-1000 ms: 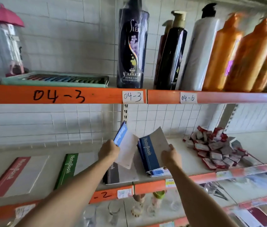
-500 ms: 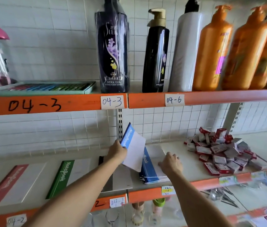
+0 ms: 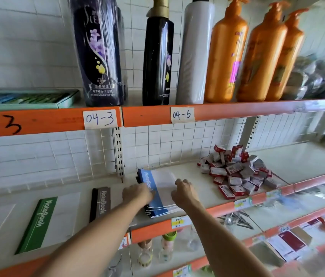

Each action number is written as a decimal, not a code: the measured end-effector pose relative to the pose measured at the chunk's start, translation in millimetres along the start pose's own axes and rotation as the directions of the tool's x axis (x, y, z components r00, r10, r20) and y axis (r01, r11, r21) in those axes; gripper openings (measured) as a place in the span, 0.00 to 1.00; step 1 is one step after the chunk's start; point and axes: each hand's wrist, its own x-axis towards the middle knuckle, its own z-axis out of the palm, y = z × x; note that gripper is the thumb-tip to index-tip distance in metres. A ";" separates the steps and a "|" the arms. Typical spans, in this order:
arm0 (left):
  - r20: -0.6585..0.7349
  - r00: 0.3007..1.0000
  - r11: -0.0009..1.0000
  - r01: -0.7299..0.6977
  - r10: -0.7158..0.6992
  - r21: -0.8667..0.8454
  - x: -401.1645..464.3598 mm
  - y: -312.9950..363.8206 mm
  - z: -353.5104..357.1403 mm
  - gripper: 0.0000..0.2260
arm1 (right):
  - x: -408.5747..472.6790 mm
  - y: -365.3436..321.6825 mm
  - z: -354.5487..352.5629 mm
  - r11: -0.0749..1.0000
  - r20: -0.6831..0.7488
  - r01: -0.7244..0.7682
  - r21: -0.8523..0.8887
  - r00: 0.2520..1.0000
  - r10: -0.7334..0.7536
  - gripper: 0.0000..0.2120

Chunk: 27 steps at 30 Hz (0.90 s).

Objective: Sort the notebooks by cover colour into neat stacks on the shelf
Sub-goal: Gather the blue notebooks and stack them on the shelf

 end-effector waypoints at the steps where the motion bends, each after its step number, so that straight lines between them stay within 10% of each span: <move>1: -0.027 0.999 0.999 -0.031 0.032 0.026 -0.3 -1.4 3.5 0.19 | -1.8 -1.2 -0.2 1.000 -0.003 0.022 -0.022 1.000 -0.022 0.20; 12: -0.220 0.964 0.979 -0.175 0.150 -0.101 -10.9 -97.5 -11.7 0.25 | -20.6 -90.8 26.0 0.971 0.072 0.229 -0.062 0.972 -0.224 0.24; 27: -0.275 0.954 0.993 0.102 -0.114 -0.059 -137.5 -456.2 -36.6 0.25 | -167.6 -370.7 172.5 0.846 0.230 0.527 0.076 0.816 -0.530 0.32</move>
